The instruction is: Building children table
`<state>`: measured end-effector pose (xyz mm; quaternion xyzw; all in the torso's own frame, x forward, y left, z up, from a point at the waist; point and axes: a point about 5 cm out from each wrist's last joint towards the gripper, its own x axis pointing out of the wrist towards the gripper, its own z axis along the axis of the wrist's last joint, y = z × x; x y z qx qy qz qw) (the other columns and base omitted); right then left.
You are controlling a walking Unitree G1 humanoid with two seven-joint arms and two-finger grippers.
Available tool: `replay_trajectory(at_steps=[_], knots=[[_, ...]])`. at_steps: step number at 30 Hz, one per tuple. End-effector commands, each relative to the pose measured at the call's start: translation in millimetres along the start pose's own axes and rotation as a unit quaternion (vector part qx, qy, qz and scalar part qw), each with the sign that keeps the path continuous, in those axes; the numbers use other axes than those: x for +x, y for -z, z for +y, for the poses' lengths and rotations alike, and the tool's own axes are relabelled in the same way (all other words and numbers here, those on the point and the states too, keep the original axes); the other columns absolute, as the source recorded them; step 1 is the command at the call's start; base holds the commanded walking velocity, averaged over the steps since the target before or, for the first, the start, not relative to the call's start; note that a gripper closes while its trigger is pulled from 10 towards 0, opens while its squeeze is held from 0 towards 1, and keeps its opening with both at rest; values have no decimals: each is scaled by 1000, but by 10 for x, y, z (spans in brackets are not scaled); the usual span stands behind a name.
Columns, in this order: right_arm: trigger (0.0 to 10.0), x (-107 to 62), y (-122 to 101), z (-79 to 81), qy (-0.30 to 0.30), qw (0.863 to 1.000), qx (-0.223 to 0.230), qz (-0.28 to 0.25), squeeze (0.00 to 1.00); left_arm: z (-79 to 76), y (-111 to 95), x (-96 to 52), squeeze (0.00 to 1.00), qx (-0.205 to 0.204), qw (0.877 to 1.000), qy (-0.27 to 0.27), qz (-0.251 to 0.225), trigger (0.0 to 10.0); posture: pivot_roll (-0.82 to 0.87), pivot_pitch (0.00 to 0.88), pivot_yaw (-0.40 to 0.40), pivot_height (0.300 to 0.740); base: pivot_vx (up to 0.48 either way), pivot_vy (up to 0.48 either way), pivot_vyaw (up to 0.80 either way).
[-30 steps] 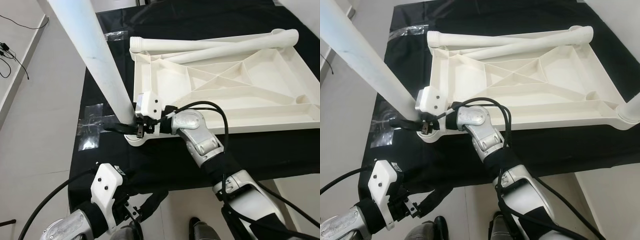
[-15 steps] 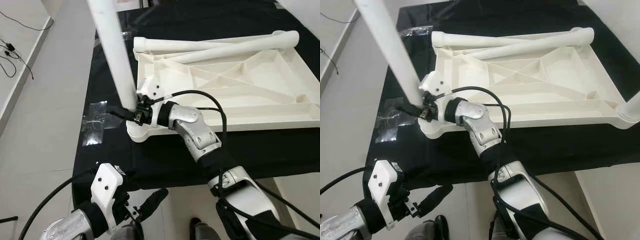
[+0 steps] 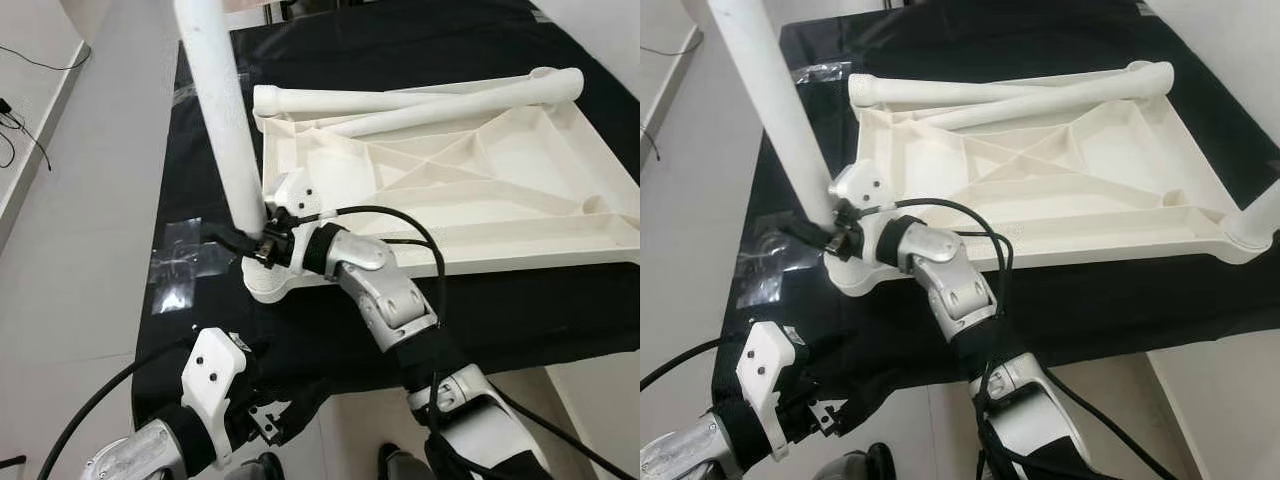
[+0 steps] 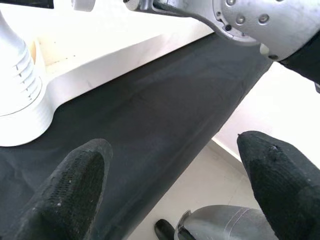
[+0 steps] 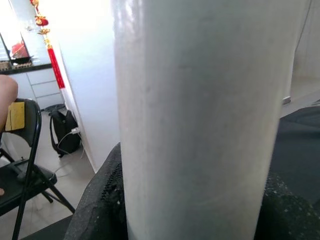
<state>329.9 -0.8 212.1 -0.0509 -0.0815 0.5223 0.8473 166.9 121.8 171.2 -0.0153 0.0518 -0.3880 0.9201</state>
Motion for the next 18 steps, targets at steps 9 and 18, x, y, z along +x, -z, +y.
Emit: replay_trajectory(at_steps=[9, 18], knots=[[10000, -190, 535, 277, 30, 995, 41, 86, 0, 144, -51, -76, 0, 31, 998, -52, -10, 10000, 29, 277, 51, 740, 0, 0, 0], [10000, -177, 518, 253, -20, 994, -23, 101, 0, 458, -403, -205, 0, 40, 988, -121, -88, 10000, 38, 278, 52, 740, 0, 0, 0]])
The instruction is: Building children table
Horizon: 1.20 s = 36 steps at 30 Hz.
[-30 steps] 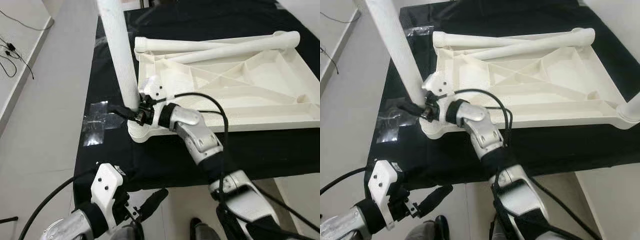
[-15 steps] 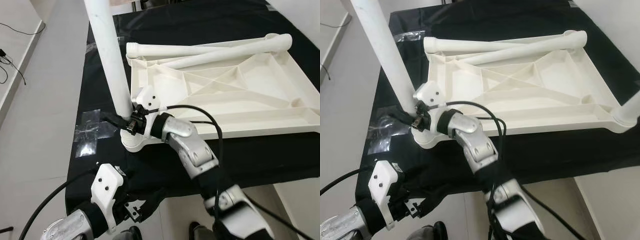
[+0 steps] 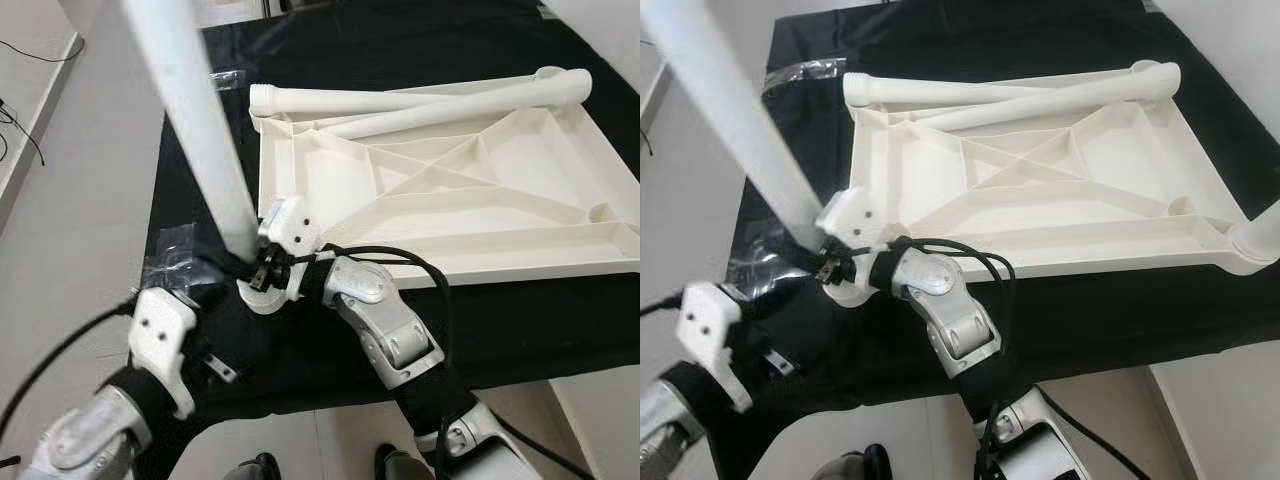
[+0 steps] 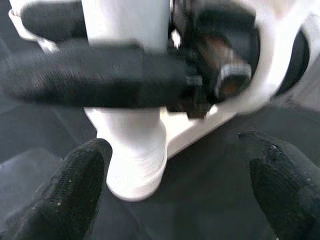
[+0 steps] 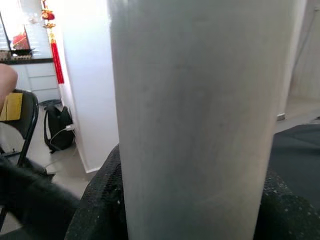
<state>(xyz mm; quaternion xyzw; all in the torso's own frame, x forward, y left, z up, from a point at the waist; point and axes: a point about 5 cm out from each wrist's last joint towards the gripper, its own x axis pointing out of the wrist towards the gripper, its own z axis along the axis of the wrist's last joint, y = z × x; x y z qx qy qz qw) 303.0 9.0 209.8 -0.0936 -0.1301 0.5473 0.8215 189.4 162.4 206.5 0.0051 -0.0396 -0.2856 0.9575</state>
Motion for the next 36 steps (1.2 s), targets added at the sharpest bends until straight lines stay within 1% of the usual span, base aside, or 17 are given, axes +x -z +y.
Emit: replay_trajectory(at_steps=[1, 2, 4, 11, 12, 14, 18, 20, 22, 25, 26, 28, 29, 31, 33, 34, 36], knots=[[10000, -168, 539, 46, 8, 992, 42, 123, 0, 49, -35, -27, 0, -10, 1000, -13, -7, 10000, 38, 278, 52, 740, 0, 0, 0], [10000, -168, 539, 28, 6, 991, 38, 125, 0, 76, -98, -23, 0, -14, 999, -20, -24, 10000, 40, 273, 50, 740, 0, 0, 0], [10000, -168, 540, 19, 4, 991, 35, 127, 0, 92, -137, -21, 0, -17, 999, -24, -34, 10000, 40, 273, 50, 740, 0, 0, 0], [10000, -141, 589, -51, -8, 987, 21, 157, 0, 75, -292, 14, 0, -33, 997, -1, -67, 10000, 39, 286, 51, 740, 0, 0, 0], [10000, -138, 602, -60, -6, 986, 21, 163, 0, 74, -344, 21, 0, -40, 996, 4, -80, 10000, 41, 283, 45, 740, 0, 0, 0], [10000, -135, 611, -68, -5, 986, 20, 166, 0, 75, -386, 24, 0, -46, 995, 8, -90, 10000, 41, 282, 45, 740, 0, 0, 0], [10000, -155, 676, -98, 11, 982, 37, 187, 0, 107, -601, 39, 0, -65, 988, 22, -137, 10000, 40, 285, 44, 740, 0, 0, 0], [10000, -157, 683, -103, 14, 981, 40, 189, 0, 117, -624, 41, 0, -66, 988, 22, -141, 10000, 40, 285, 44, 740, 0, 0, 0], [10000, -162, 698, -165, 33, 980, 59, 189, 0, 140, -640, 8, 0, -66, 988, 36, -132, 10000, 40, 283, 48, 740, 0, 0, 0], [10000, -161, 701, -198, 41, 979, 70, 187, 0, 154, -626, -14, 0, -66, 990, 40, -122, 10000, 41, 284, 49, 740, 0, 0, 0], [10000, -160, 691, -230, 46, 979, 76, 184, 0, 161, -563, -32, 0, -66, 992, 38, -102, 10000, 43, 287, 52, 740, 0, 0, 0], [10000, -167, 666, -304, 59, 978, 101, 175, 0, 139, -353, -100, 0, -71, 996, 33, -42, 10000, 44, 291, 53, 740, 0, 0, 0], [10000, -169, 661, -321, 62, 977, 107, 172, 0, 130, -307, -119, 0, -74, 996, 32, -27, 10000, 44, 291, 53, 740, 0, 0, 0], [10000, -176, 652, -357, 63, 976, 117, 171, 0, 115, -195, -162, 0, -64, 997, 30, 11, 10000, 45, 294, 53, 740, 0, 0, 0], [10000, -183, 650, -375, 63, 976, 119, 172, 0, 129, -167, -181, 0, -60, 998, 22, 20, 10000, 44, 297, 54, 740, 0, 0, 0], [10000, -194, 657, -391, 62, 975, 118, 176, 0, 181, -179, -198, 0, -52, 998, 4, 20, 10000, 44, 295, 53, 740, 0, 0, 0], [10000, -199, 663, -392, 61, 975, 117, 178, 0, 208, -197, -202, 0, -48, 999, -5, 16, 10000, 44, 295, 53, 740, 0, 0, 0]])
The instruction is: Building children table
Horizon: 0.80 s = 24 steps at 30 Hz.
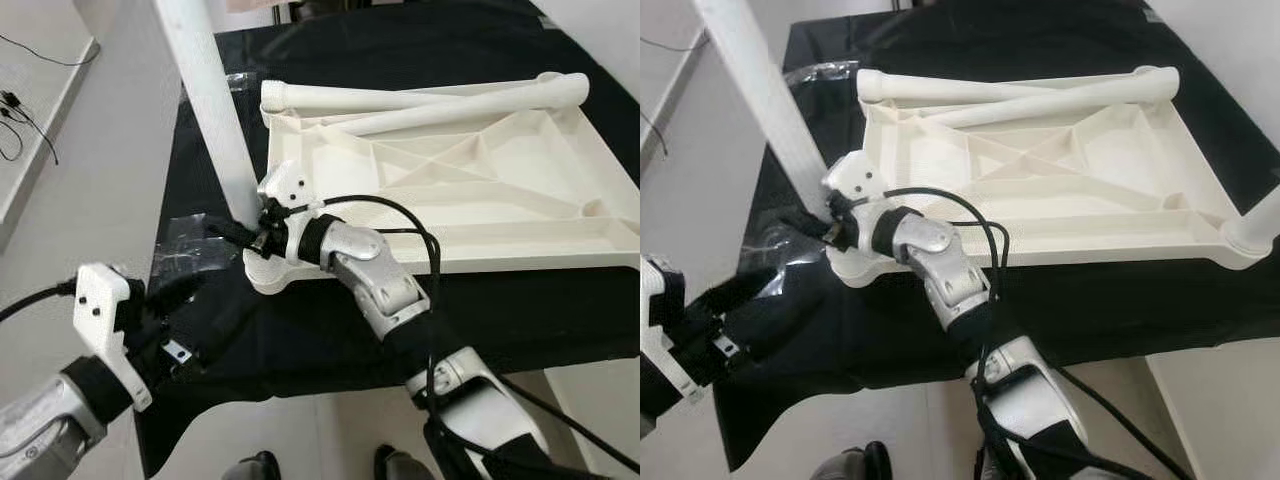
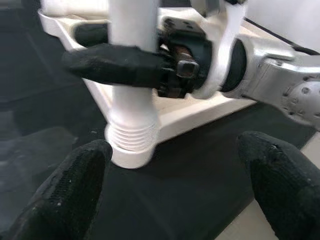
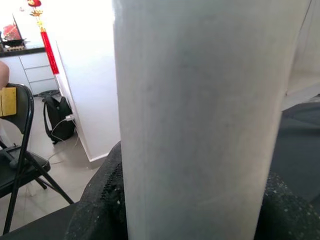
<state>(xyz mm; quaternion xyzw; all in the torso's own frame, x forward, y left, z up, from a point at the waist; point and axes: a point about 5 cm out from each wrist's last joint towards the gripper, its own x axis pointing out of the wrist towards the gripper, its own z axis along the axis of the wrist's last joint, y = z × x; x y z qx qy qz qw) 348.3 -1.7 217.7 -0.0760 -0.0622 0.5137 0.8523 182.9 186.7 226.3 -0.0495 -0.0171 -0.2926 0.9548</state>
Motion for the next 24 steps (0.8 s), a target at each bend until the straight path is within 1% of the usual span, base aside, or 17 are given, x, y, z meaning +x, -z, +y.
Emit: replay_trajectory(at_steps=[1, 2, 3, 4, 5, 6, 7, 9, 11, 13, 14, 15, 17, 18, 19, 22, 24], knots=[[10000, -218, 652, 13, 20, 989, 62, 135, 0, 133, -187, 4, 0, 26, 999, -34, -34, 10000, 45, 296, 53, 740, 0, 0, 0], [10000, -218, 652, 13, 20, 989, 62, 135, 0, 133, -187, 4, 0, 26, 999, -34, -34, 10000, 45, 296, 53, 740, 0, 0, 0], [10000, -217, 660, 19, 18, 988, 62, 137, 0, 154, -241, 9, 0, 28, 998, -38, -46, 10000, 45, 296, 53, 740, 0, 0, 0], [10000, -207, 666, 34, 17, 988, 63, 138, 0, 158, -368, 41, 0, 38, 997, -29, -68, 10000, 45, 298, 55, 740, 0, 0, 0], [10000, -207, 666, 34, 17, 988, 63, 138, 0, 158, -368, 41, 0, 38, 997, -29, -68, 10000, 45, 298, 55, 740, 0, 0, 0], [10000, -192, 672, 56, 16, 988, 65, 139, 0, 125, -532, 93, 0, 57, 994, -4, -94, 10000, 46, 297, 54, 740, 0, 0, 0], [10000, -187, 675, 66, 16, 988, 65, 139, 0, 106, -590, 112, 0, 64, 993, 7, -103, 10000, 46, 297, 56, 740, 0, 0, 0], [10000, -185, 676, 70, 16, 988, 65, 139, 0, 95, -612, 121, 0, 67, 992, 12, -106, 10000, 46, 297, 56, 740, 0, 0, 0], [10000, -183, 673, 92, 18, 989, 67, 129, 0, 58, -722, 160, 0, 87, 988, 29, -121, 10000, 45, 299, 57, 740, 0, 0, 0], [10000, -184, 640, 165, -11, 994, 59, 95, 0, 43, -835, 199, 0, 105, 984, 43, -136, 10000, 47, 298, 58, 740, 0, 0, 0], [10000, -186, 592, 211, -35, 996, 48, 69, 0, 50, -882, 215, 0, 110, 983, 45, -143, 10000, 48, 300, 58, 740, 0, 0, 0], [10000, -186, 592, 211, -35, 996, 48, 69, 0, 50, -882, 215, 0, 110, 983, 45, -143, 10000, 48, 300, 58, 740, 0, 0, 0], [10000, -191, 525, 279, -67, 997, 29, 37, 0, 73, -964, 241, 0, 114, 981, 45, -153, 10000, 46, 296, 60, 740, 0, 0, 0], [10000, -191, 525, 279, -67, 997, 29, 37, 0, 73, -964, 241, 0, 114, 981, 45, -153, 10000, 46, 296, 60, 740, 0, 0, 0], [10000, -192, 505, 314, -82, 996, 14, 29, 0, 95, -1020, 262, 0, 110, 980, 45, -162, 10000, 46, 296, 60, 740, 0, 0, 0], [10000, -174, 497, 398, -111, 993, -10, 28, 0, 126, -1121, 331, 0, 96, 978, 48, -180, 10000, 46, 290, 61, 740, 0, 0, 0], [10000, -165, 501, 417, -116, 993, -15, 31, 0, 127, -1135, 351, 0, 94, 977, 50, -183, 10000, 46, 290, 61, 740, 0, 0, 0]])
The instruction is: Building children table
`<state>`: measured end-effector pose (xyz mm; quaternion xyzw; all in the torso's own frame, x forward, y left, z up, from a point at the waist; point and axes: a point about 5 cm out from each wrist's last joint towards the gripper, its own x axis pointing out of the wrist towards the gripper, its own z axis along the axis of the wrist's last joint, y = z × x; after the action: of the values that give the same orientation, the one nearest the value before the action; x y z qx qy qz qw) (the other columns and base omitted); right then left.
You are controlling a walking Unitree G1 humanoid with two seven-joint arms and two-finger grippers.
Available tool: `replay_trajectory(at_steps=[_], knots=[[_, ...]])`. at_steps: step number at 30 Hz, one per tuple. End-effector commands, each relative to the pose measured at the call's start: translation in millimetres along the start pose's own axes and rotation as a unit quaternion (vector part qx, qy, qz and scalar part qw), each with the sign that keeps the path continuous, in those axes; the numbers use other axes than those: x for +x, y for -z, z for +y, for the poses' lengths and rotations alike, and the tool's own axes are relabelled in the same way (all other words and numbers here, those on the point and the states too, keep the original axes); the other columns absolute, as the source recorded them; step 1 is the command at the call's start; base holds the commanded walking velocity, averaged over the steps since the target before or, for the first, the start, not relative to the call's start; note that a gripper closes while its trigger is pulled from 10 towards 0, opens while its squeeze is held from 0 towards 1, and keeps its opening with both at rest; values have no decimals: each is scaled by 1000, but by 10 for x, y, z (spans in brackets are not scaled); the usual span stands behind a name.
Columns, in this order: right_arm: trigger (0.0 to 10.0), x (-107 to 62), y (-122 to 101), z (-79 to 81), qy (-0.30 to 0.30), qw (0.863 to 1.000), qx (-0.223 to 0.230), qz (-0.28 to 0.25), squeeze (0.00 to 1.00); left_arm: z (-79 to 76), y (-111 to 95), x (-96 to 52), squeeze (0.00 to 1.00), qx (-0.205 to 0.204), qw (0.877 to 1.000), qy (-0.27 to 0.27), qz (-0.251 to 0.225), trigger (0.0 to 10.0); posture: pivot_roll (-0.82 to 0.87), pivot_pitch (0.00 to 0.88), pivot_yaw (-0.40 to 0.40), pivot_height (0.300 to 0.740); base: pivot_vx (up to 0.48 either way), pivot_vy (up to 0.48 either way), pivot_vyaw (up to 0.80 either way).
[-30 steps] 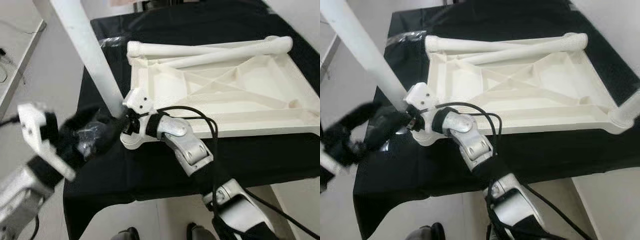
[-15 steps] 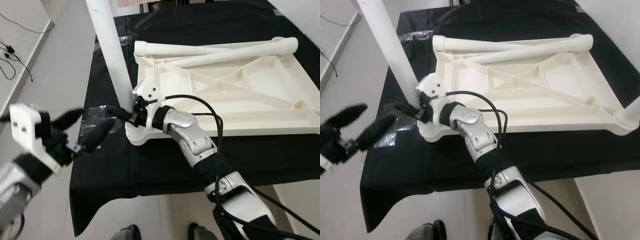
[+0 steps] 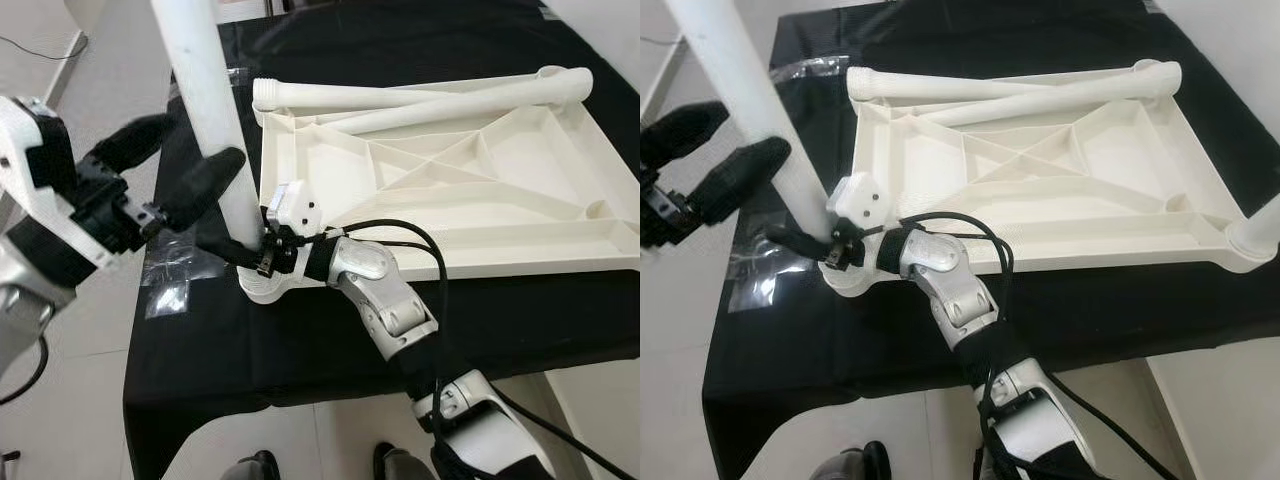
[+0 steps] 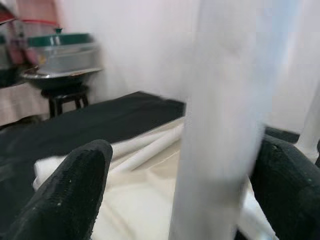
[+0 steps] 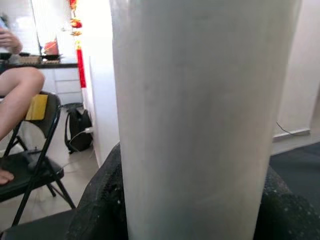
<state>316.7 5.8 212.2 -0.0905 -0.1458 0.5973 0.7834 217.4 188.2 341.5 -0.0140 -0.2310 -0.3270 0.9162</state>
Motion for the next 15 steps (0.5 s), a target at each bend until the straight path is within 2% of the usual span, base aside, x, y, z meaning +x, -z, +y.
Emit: replay_trajectory(at_steps=[1, 12, 13, 15], knots=[[10000, -101, 489, 205, -24, 993, 42, 108, 0, 9, 37, 45, 0, -5, 1000, 0, 13, 10000, 41, 291, 65, 740, 0, 0, 0], [10000, -62, 488, 195, -20, 993, 35, 115, 0, -69, 232, 87, 0, -44, 998, 17, 51, 10000, 40, 292, 66, 740, 0, 0, 0], [10000, -60, 487, 184, -16, 992, 36, 116, 0, -66, 235, 72, 0, -39, 998, 18, 55, 0, 38, 289, 64, 740, 0, 0, 0], [10000, -59, 490, 166, -11, 992, 36, 119, 0, -55, 236, 56, 0, -27, 998, 19, 62, 0, 40, 287, 63, 740, 0, 0, 0]])
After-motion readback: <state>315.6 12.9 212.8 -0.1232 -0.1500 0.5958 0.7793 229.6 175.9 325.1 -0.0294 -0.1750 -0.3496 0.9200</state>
